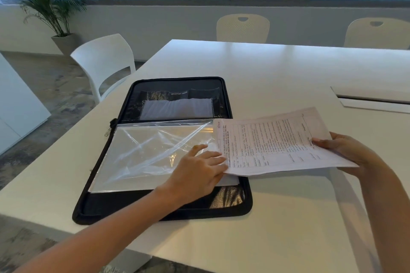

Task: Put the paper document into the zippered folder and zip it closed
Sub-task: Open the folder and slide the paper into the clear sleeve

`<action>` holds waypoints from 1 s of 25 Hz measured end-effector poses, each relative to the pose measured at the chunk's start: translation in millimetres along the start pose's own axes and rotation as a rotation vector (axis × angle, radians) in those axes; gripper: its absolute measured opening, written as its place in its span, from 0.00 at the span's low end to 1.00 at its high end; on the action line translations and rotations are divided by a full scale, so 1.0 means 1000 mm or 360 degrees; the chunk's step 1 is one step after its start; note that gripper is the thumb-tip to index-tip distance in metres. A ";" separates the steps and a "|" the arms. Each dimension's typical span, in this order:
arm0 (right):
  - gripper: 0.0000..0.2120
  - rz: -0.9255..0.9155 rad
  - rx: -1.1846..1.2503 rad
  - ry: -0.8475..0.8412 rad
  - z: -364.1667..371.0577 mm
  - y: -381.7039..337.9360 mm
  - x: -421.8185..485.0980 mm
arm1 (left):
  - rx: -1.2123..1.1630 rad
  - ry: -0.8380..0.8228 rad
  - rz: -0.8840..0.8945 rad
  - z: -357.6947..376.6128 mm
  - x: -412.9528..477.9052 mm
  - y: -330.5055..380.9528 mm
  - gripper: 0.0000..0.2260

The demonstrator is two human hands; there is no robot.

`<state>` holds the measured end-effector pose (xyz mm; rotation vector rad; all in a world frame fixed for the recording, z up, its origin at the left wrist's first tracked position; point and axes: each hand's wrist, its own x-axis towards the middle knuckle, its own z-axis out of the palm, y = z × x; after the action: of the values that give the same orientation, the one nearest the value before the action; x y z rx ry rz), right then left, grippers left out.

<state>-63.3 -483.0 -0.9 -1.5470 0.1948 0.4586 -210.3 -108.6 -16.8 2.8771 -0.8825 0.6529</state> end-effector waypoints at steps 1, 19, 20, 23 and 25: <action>0.24 0.0007 -0.0012 -0.0009 0.002 0.000 0.001 | -0.0003 0.0062 -0.0008 0.003 -0.001 0.004 0.10; 0.14 -0.0235 -0.0482 -0.0069 0.197 0.016 -0.004 | -0.0122 0.0442 -0.0203 0.018 -0.001 0.039 0.07; 0.15 -0.0269 -0.0566 -0.0013 0.202 0.017 -0.004 | -0.0132 0.0458 -0.0209 0.018 -0.002 0.039 0.08; 0.20 -0.0361 -0.0829 0.0287 0.195 0.020 -0.004 | -0.0164 0.0455 -0.0220 0.017 -0.003 0.039 0.10; 0.15 -0.0462 -0.0832 0.0394 0.188 0.025 -0.008 | -0.0171 0.0443 -0.0225 0.016 -0.003 0.038 0.10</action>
<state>-111.5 -299.9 -14.9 -2.1084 0.0361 0.0833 -227.5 -142.0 -35.1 2.6366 -0.6490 0.9299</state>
